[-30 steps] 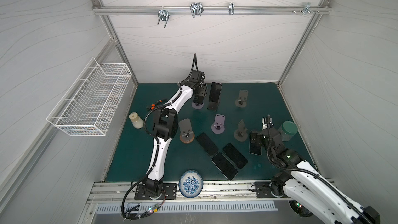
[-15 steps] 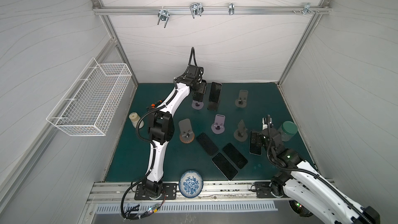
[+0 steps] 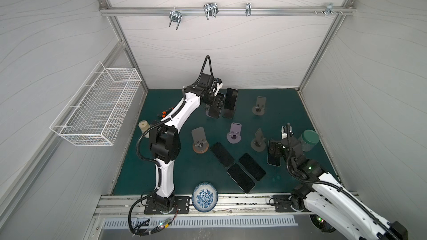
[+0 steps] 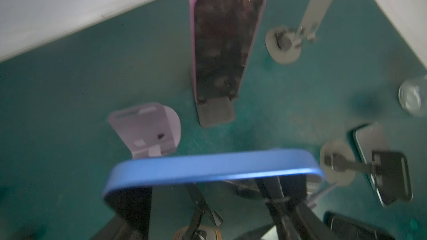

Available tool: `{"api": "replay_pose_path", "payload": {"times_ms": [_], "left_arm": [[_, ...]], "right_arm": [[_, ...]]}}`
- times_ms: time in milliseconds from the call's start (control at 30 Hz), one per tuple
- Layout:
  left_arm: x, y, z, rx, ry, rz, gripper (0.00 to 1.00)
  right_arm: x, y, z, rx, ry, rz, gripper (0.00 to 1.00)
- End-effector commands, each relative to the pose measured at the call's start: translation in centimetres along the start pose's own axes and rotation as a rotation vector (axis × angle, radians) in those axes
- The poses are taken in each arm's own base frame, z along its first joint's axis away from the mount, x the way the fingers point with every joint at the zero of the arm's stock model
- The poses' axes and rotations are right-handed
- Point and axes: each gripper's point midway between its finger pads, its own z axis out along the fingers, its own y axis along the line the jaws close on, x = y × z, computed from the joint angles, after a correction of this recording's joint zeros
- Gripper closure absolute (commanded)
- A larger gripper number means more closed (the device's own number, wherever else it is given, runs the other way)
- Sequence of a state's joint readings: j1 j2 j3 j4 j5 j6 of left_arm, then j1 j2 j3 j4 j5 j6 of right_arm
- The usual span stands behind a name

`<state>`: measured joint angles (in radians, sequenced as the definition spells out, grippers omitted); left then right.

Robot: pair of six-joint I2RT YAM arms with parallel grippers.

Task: Remove the phone from the phone stand
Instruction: 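Lift the blue-framed phone off the stand and carry it toward the robot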

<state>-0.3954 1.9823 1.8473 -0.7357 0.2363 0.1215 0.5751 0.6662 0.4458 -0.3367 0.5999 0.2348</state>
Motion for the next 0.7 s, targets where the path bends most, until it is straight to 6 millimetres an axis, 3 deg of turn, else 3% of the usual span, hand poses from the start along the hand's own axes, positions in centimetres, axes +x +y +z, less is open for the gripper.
{"api": "replay_pose_path", "payload": {"times_ms": [0, 300, 667], "left_arm": [[-0.2, -1.8, -1.1, 0.034, -0.047, 0.093, 0.52], [3.3, -2.6, 1.8, -0.013, 0.036, 0.180, 0.53], [6.8, -1.9, 5.3, -0.032, 0.157, 0.218, 0.55]], "right_arm": [[-0.4, 0.0, -0.1, -0.003, -0.026, 0.004, 0.01], [-0.5, -0.4, -0.3, 0.010, -0.036, 0.016, 0.01], [-0.5, -0.7, -0.5, 0.019, -0.047, 0.028, 0.01]]}}
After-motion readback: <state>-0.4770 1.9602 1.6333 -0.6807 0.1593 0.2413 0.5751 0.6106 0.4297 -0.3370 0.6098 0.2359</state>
